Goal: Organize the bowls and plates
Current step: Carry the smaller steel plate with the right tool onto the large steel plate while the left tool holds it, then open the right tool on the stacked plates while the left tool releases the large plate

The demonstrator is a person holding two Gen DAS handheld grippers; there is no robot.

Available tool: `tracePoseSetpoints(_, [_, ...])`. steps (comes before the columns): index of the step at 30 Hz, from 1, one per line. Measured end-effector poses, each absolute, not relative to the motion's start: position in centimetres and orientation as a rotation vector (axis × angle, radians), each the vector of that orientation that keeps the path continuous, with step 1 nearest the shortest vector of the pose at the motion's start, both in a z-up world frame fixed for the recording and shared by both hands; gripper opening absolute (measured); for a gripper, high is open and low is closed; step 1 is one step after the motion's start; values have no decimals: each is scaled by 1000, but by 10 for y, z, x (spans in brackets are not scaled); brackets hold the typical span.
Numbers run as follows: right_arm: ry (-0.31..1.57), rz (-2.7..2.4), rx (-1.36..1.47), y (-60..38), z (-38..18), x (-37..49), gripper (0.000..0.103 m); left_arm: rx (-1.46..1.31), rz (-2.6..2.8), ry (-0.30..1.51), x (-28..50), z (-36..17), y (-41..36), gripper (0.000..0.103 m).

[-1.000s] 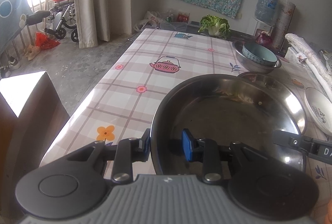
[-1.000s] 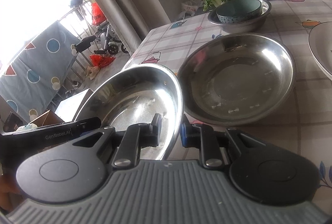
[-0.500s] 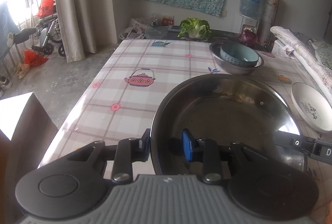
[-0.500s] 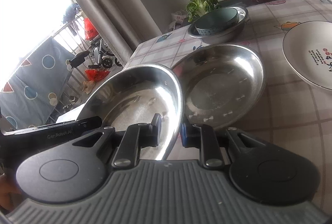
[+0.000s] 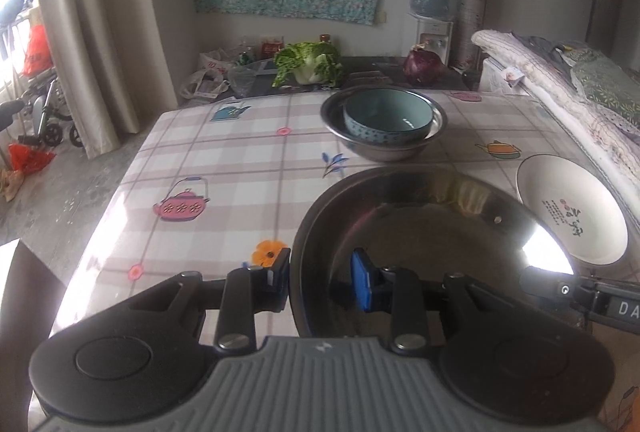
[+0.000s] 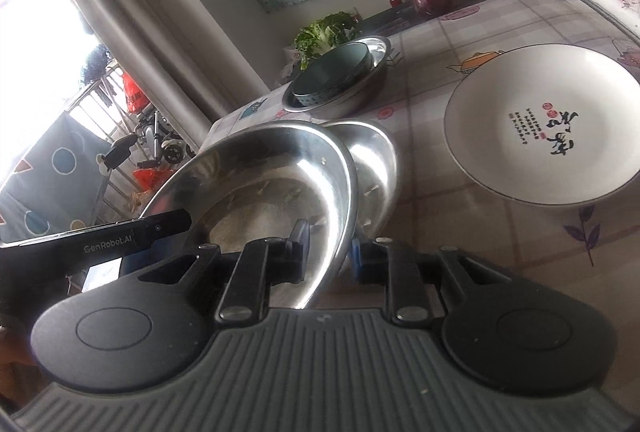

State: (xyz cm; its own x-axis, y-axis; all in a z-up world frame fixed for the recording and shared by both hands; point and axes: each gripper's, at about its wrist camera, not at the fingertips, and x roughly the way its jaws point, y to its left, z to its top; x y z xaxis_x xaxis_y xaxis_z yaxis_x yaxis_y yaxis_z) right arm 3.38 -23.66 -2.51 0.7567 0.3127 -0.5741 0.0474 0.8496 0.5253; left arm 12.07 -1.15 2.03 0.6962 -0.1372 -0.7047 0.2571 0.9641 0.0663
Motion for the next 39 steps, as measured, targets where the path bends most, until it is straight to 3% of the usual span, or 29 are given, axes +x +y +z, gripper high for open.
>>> tracePoseSetpoints(22, [786, 92, 499, -232, -38, 65, 21, 156, -231, 841, 147, 5, -13, 32])
tracePoseSetpoints(31, [806, 71, 455, -227, -39, 70, 26, 149, -233, 862, 153, -3, -13, 32])
tracePoseSetpoints(34, [804, 70, 442, -225, -38, 71, 30, 173, -221, 837, 151, -1, -14, 33])
tracePoseSetpoints(37, [798, 62, 424, -223, -35, 72, 44, 180, -220, 824, 149, 1, -15, 35])
tracePoseSetpoints(39, [789, 58, 414, -223, -32, 72, 44, 177, -220, 820, 148, 3, -14, 35])
